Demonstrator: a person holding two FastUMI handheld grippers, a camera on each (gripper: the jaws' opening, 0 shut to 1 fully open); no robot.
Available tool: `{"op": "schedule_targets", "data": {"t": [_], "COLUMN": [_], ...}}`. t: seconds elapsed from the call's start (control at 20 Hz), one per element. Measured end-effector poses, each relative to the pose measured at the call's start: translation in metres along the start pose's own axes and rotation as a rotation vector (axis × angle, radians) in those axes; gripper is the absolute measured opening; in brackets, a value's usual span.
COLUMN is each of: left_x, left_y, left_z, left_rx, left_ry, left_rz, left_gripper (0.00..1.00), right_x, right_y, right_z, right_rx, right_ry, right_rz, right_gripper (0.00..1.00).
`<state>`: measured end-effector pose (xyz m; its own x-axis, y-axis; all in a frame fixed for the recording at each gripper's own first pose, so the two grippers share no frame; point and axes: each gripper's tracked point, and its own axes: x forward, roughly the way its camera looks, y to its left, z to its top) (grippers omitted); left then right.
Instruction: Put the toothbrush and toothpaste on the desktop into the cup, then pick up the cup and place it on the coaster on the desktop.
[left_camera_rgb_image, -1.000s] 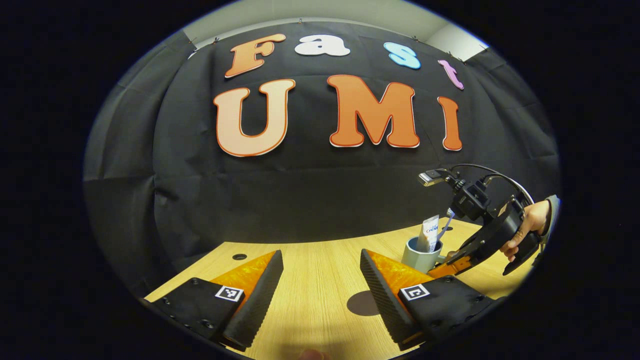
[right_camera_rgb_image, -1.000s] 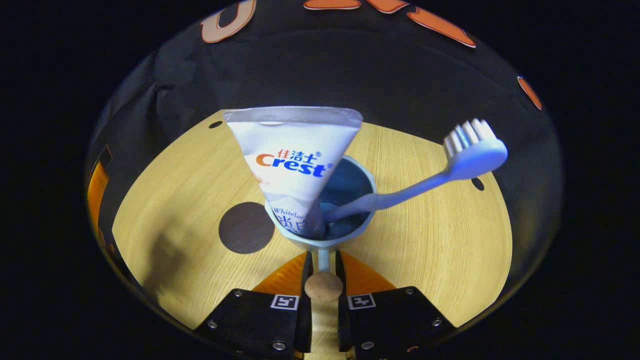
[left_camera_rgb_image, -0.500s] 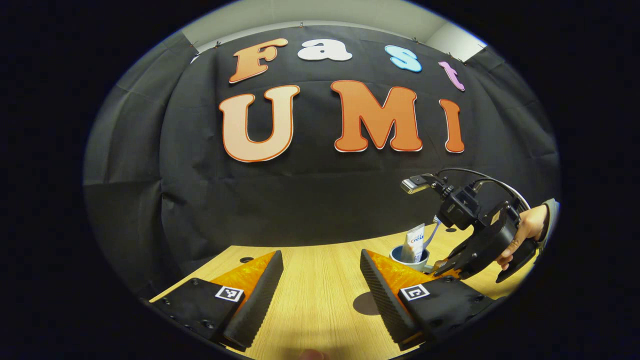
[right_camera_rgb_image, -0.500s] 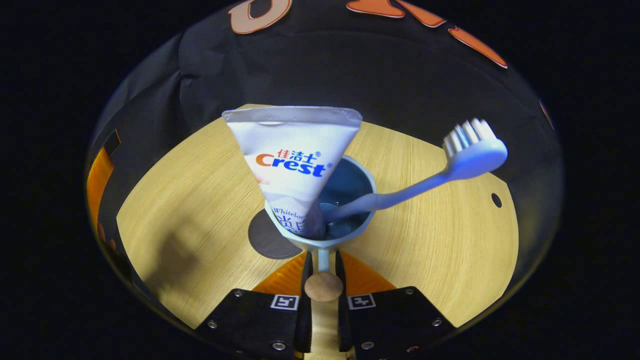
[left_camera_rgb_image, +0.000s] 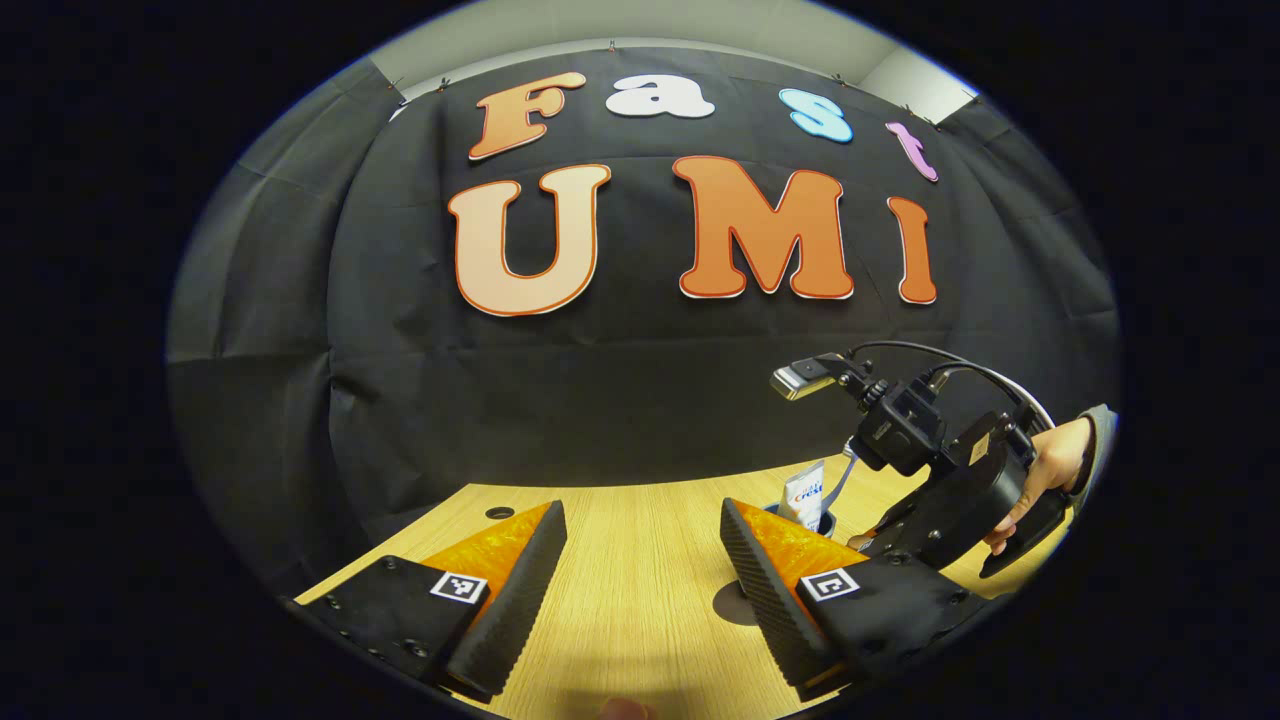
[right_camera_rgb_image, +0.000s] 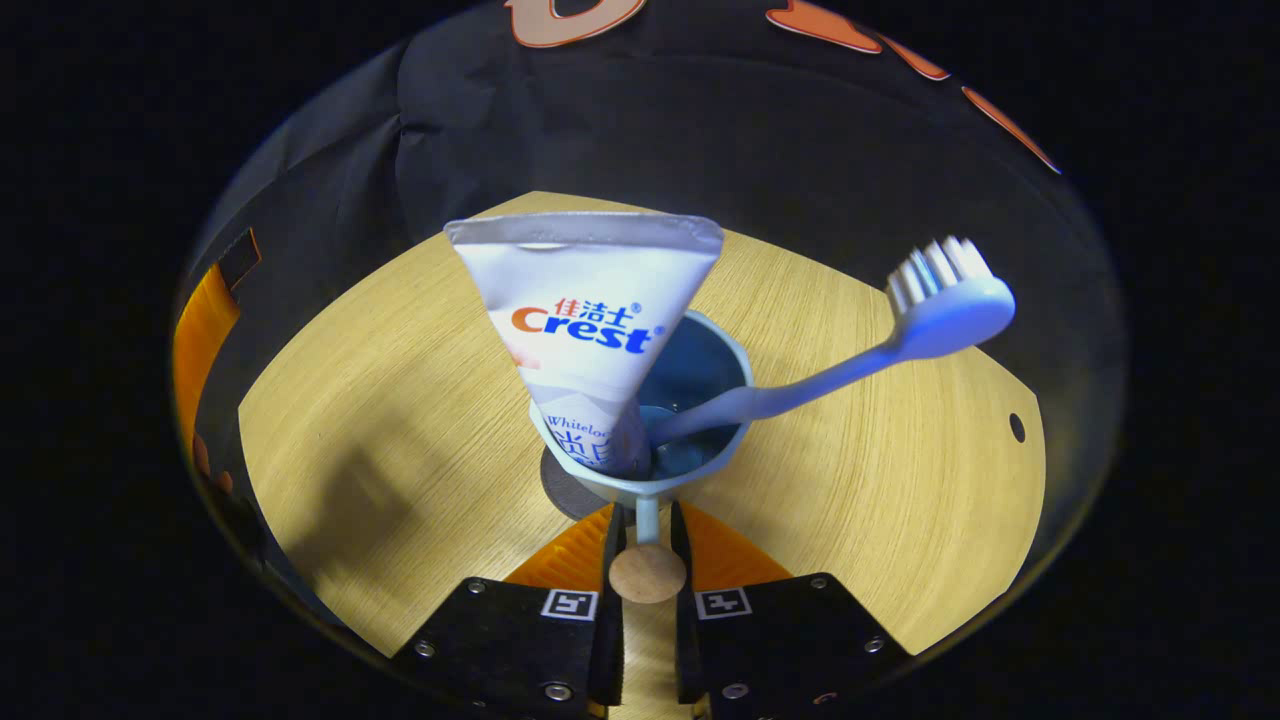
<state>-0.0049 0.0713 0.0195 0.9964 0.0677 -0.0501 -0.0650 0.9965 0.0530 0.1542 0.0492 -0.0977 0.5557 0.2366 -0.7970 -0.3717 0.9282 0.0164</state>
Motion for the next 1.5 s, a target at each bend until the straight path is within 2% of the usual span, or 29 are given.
{"op": "schedule_targets", "data": {"t": [0.7, 0.75, 0.8, 0.95, 1.0, 1.05, 1.15, 1.35, 1.5], "left_x": [0.0, 0.0, 0.001, 0.002, 0.002, 0.002, 0.002, 0.003, 0.004], "left_y": [0.003, 0.002, 0.0, -0.003, -0.004, -0.006, -0.009, -0.018, -0.025], "left_z": [-0.008, -0.007, -0.008, -0.008, -0.007, -0.005, -0.004, 0.005, 0.01], "left_rx": [-0.009, -0.009, -0.01, -0.012, -0.011, -0.008, -0.003, 0.004, 0.001], "left_ry": [0.023, 0.025, 0.025, 0.028, 0.026, 0.023, 0.017, 0.0, -0.016], "left_rz": [0.002, 0.001, -0.001, -0.005, -0.007, -0.008, -0.012, -0.022, -0.029], "left_gripper": [0.98, 0.98, 0.98, 0.98, 0.98, 0.98, 0.98, 0.98, 0.98], "right_x": [-0.003, -0.004, -0.003, -0.005, -0.006, -0.006, -0.003, -0.005, -0.008], "right_y": [0.0, 0.0, 0.001, 0.002, 0.002, 0.002, 0.001, -0.004, -0.012], "right_z": [-0.004, -0.003, -0.001, 0.016, 0.02, 0.022, 0.018, 0.023, 0.028], "right_rx": [-0.008, -0.004, 0.009, 0.033, 0.035, 0.04, 0.044, 0.06, 0.055], "right_ry": [0.034, 0.02, 0.002, -0.063, -0.083, -0.1, -0.15, -0.263, -0.351], "right_rz": [0.036, 0.045, 0.051, 0.073, 0.082, 0.086, 0.096, 0.095, 0.06], "right_gripper": [0.22, 0.29, 0.26, 0.35, 0.32, 0.45, 0.53, 0.65, 0.71]}}
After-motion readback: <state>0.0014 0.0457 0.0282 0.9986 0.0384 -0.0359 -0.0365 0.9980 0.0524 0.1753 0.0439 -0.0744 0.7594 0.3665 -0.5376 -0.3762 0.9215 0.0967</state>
